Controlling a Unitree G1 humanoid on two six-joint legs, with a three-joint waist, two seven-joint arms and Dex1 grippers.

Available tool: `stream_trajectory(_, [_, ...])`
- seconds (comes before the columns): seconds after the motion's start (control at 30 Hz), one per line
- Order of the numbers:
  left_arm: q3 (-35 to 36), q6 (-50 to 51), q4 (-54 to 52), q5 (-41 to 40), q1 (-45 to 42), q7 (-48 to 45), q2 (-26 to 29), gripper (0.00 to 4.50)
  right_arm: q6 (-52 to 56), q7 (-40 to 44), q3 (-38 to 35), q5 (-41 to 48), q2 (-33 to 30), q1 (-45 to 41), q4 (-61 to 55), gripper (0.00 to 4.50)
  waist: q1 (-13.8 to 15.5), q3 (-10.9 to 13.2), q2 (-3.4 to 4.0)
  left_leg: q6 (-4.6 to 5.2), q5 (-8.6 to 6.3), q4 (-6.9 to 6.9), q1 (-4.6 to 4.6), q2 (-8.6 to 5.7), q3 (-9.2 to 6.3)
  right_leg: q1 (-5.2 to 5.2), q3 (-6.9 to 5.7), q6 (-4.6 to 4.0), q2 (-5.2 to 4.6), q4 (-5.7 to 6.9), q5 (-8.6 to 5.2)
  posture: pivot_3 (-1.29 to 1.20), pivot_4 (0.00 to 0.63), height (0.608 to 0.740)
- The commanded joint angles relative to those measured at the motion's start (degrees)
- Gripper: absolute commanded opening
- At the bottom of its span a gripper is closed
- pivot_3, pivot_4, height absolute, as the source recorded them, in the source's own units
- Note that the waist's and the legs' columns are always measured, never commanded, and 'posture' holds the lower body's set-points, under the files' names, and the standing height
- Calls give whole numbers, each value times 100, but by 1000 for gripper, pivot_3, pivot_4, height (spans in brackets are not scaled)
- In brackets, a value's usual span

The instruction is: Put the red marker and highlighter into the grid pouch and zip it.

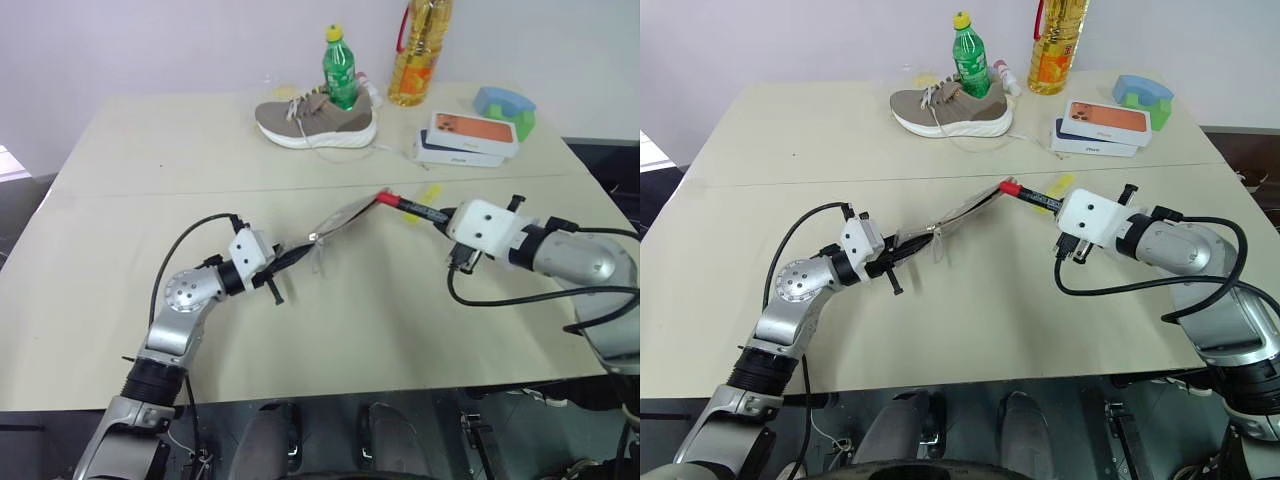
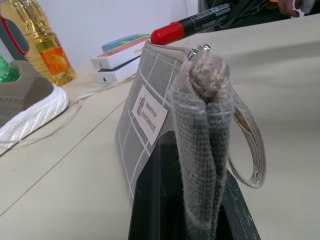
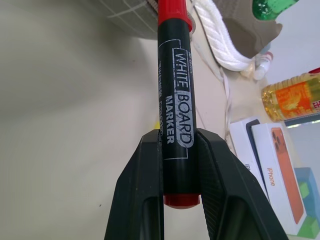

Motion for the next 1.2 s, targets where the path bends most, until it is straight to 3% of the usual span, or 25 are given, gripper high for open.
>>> stream_trajectory(0.03, [85, -137, -100, -30, 9, -38, -8, 0, -82, 52, -162, -107, -98, 84, -260, 403, -1, 0, 0, 0, 0, 0, 0, 0, 0, 0, 0, 0, 0, 0, 0, 0, 150, 740])
stream_trajectory(0.33, [3, -214, -188, 29, 62, -267, 76, 0, -236, 116, -49, -332, -112, 84, -238, 403, -1, 0, 0, 0, 0, 0, 3, 0, 1, 2, 0, 0, 0, 0, 0, 0, 150, 740])
stream_trajectory(0.6, [-125, -469, -111, 139, -85, -722, 284, 0, -1072, 628, 368, -687, -393, 4, -409, 403, -6, 0, 0, 0, 0, 1, 5, 0, 1, 3, 0, 0, 0, 0, 0, 0, 150, 740])
stream_trajectory(0.83, [-254, -593, 28, 3, -400, -1369, 415, 0, -1851, 985, 1386, -1112, 166, -633, -543, 403, -9, 0, -1, 0, 0, 11, 5, 1, 0, 6, 0, 0, 2, 2, 0, 0, 150, 740])
stream_trajectory(1.07, [-193, -657, 143, -19, -539, -1682, 490, 0, -2060, 1165, 1543, -1222, 500, -958, -408, 403, -2, 0, 0, 7, -5, 55, -6, 3, -1, 18, -1, 0, 3, 5, 0, 0, 150, 740])
stream_trajectory(1.2, [-105, -706, 255, 56, -565, -1631, 542, 0, -2015, 1130, 1317, -1115, 600, -979, -387, 2324, -2, 0, -1, 18, -12, 70, -6, 1, -1, 24, 0, -1, 2, 5, 0, 0, 150, 740])
